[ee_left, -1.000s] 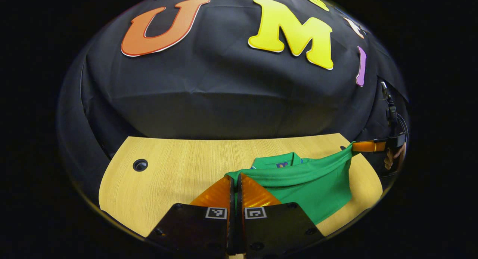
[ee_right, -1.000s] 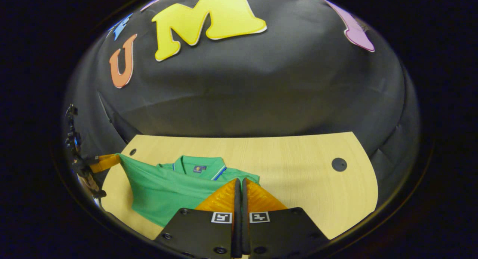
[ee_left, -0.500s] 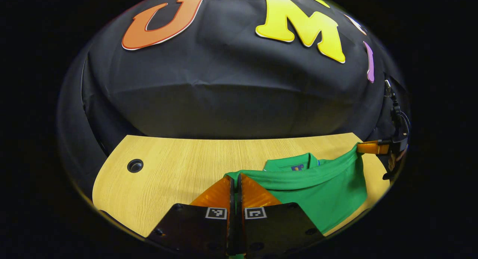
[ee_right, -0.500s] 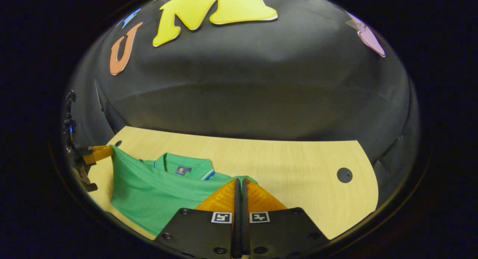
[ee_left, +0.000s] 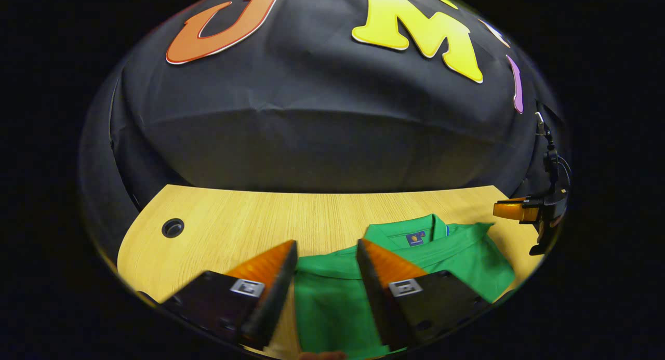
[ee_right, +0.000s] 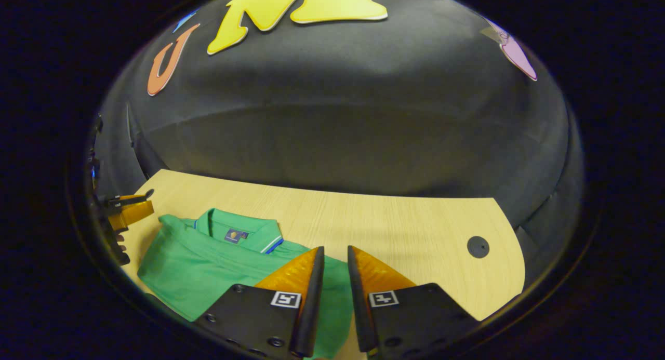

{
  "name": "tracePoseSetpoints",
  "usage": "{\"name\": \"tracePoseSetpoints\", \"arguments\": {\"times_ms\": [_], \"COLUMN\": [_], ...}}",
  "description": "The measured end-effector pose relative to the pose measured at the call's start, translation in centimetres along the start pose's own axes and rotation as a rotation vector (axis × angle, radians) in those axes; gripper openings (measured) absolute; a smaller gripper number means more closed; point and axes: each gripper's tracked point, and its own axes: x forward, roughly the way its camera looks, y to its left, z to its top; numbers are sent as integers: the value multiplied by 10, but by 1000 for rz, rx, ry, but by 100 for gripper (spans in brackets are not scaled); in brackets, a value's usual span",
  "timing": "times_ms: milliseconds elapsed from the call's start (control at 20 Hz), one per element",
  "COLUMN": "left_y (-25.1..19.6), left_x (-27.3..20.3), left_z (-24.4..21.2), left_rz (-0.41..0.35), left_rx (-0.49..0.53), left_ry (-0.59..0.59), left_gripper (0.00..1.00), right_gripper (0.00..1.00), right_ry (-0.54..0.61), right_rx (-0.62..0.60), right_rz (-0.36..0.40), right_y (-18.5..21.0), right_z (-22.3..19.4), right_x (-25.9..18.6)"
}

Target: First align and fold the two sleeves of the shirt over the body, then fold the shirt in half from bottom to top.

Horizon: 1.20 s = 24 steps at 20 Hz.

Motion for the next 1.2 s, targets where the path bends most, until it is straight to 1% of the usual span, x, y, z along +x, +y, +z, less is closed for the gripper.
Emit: {"name": "tracePoseSetpoints", "arguments": {"times_ms": [50,100,200,300,400,450,500,550,600,700,800,850,900,950,1000,1100,1150,1200], "left_y": [-2,-1,3,8,11,11,9,8,7,1,-10,-17,-23,-29,-35,-46,-53,-59], "left_x": [-3,-15,-32,-53,-80,-94,-109,-124,-138,-167,-195,-209,-223,-239,-252,-283,-297,-309], "left_z": [4,11,20,37,58,67,76,84,90,103,112,117,121,127,133,138,141,143], "left_rz": [3,11,34,60,80,86,84,81,77,73,58,51,44,38,36,39,37,32], "left_rx": [-27,-52,-79,-85,-79,-79,-82,-80,-74,-43,-7,10,20,26,32,47,54,52], "left_ry": [-13,-28,-51,-91,-147,-171,-190,-215,-240,-275,-305,-321,-336,-353,-371,-402,-418,-429], "left_gripper": [79,100,100,100,100,100,99,99,99,99,98,98,98,98,98,98,88,88], "right_gripper": [45,57,80,92,92,89,92,92,94,94,92,94,92,94,92,92,94,92], "right_ry": [-17,-33,-76,-115,-156,-178,-196,-217,-241,-296,-358,-392,-422,-447,-468,-503,-515,-518], "right_rx": [-10,-19,-26,-30,-61,-78,-89,-92,-91,-91,-90,-86,-77,-65,-56,-46,-46,-48], "right_rz": [-8,-17,-40,-70,-101,-112,-117,-121,-123,-137,-156,-168,-178,-182,-185,-192,-198,-201], "right_y": [1,1,1,0,1,3,7,11,15,23,29,31,34,38,43,50,53,57], "right_z": [4,8,16,21,23,24,25,29,34,45,59,66,73,78,80,84,83,80], "right_x": [-8,-18,-40,-68,-102,-119,-135,-152,-168,-198,-230,-246,-263,-279,-295,-324,-338,-350]}}
